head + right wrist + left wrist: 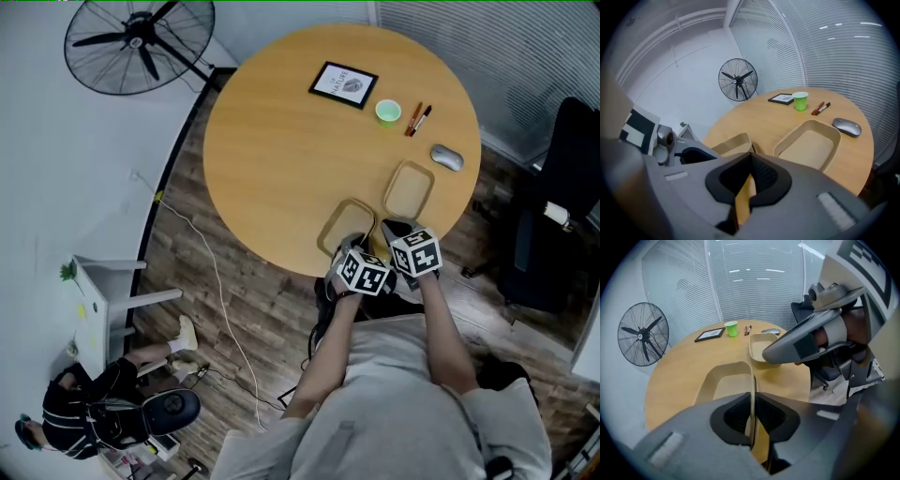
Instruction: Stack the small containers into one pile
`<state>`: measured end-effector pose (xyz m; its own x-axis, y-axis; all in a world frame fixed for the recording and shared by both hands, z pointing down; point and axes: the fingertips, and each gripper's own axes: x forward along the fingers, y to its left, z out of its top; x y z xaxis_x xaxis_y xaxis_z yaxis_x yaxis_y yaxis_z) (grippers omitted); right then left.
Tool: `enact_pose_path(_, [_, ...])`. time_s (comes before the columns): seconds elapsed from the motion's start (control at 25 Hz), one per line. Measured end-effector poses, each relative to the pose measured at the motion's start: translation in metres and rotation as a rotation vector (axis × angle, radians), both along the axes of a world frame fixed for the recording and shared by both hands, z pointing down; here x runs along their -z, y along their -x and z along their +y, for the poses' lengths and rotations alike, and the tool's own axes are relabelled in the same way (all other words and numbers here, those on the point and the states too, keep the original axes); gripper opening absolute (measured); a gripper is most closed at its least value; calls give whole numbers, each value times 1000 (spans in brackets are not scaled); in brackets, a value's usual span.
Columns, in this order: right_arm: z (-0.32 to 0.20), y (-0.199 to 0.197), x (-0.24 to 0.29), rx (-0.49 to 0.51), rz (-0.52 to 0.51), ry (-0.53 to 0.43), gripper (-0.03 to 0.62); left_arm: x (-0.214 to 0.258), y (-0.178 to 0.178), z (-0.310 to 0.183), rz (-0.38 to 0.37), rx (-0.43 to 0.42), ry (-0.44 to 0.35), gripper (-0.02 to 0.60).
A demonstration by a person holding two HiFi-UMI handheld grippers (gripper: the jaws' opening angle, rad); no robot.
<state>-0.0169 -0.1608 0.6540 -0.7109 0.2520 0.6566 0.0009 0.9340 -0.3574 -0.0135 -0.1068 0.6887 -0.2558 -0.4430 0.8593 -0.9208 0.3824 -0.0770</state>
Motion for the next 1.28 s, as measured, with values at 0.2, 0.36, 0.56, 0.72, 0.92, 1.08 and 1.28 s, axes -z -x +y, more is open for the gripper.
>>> enact_pose_path(0.2, [-8, -7, -1, -26, 1, 2, 0, -6, -10, -4, 97, 15, -45, 82])
enact_pose_path(0.36, [-28, -12, -2, -86, 9, -11, 0, -4, -11, -10, 122, 12, -72, 86])
enact_pose_path(0.56, [-63, -19, -8, -215, 32, -47, 0, 5, -5, -22, 128, -6, -120, 86])
enact_pose_path(0.72, [-89, -25, -10, -319, 37, -69, 0, 15, 4, -35, 119, -23, -157, 86])
enact_pose_path(0.92, [-117, -31, -18, -432, 61, -70, 2, 24, 13, -56, 109, -42, -191, 85])
enact_pose_path(1.08, [-141, -31, -29, -518, 85, -55, 73, 28, 21, -75, 106, -43, -212, 84])
enact_pose_path(1.28, [-163, -33, -45, -590, 132, -38, 141, 33, 35, -85, 109, -12, -224, 84])
